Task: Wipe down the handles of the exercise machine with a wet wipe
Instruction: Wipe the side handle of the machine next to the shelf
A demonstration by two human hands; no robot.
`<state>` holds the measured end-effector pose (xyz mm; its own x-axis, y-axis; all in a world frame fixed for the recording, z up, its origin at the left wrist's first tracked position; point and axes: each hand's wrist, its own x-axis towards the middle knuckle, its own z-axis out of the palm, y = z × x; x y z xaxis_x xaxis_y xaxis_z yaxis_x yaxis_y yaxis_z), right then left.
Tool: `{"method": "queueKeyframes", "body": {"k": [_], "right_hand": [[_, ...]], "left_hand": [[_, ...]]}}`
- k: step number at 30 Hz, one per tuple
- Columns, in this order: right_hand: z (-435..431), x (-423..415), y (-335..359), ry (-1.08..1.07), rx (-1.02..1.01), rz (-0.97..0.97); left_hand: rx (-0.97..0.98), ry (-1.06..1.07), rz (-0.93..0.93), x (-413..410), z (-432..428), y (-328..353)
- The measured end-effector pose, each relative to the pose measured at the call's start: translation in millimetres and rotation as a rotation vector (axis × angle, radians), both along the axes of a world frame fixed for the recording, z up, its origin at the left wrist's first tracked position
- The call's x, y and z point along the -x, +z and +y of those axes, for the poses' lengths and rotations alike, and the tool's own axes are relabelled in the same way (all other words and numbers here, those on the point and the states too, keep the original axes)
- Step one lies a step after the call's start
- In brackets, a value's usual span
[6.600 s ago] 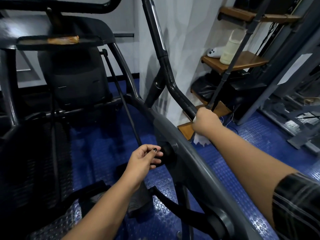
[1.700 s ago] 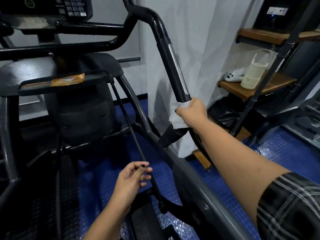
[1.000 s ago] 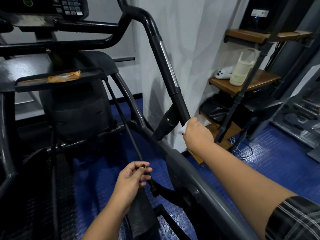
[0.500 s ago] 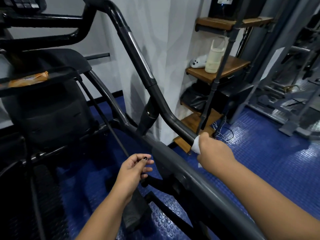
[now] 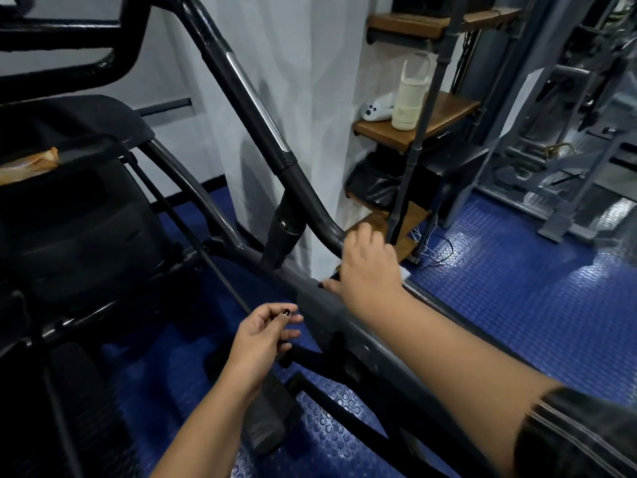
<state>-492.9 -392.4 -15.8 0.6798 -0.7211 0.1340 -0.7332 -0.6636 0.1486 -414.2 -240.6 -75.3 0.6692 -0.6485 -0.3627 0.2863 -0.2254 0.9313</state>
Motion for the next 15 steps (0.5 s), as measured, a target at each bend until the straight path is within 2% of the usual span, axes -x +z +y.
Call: {"method": "queueKeyframes", "body": {"k": [3,6,8,15], "right_hand": [[-9,-36,2,0.017,-0.057,-0.097],[-19,-44,7,0.043,-0.27,-0.203],[-25,-33,9,0.062,-0.342,-0.185],[-22,44,14,0.002,-0.387,-0.095]], "left_hand": [[0.008,0.008,0.013,-2,2,-1],[0.008,0.011,0.02,-2,4,-2],[0.004,-0.003,0.017,0,2,-4],[0.004,-0.145,-0.014,29,-28,-4]]}}
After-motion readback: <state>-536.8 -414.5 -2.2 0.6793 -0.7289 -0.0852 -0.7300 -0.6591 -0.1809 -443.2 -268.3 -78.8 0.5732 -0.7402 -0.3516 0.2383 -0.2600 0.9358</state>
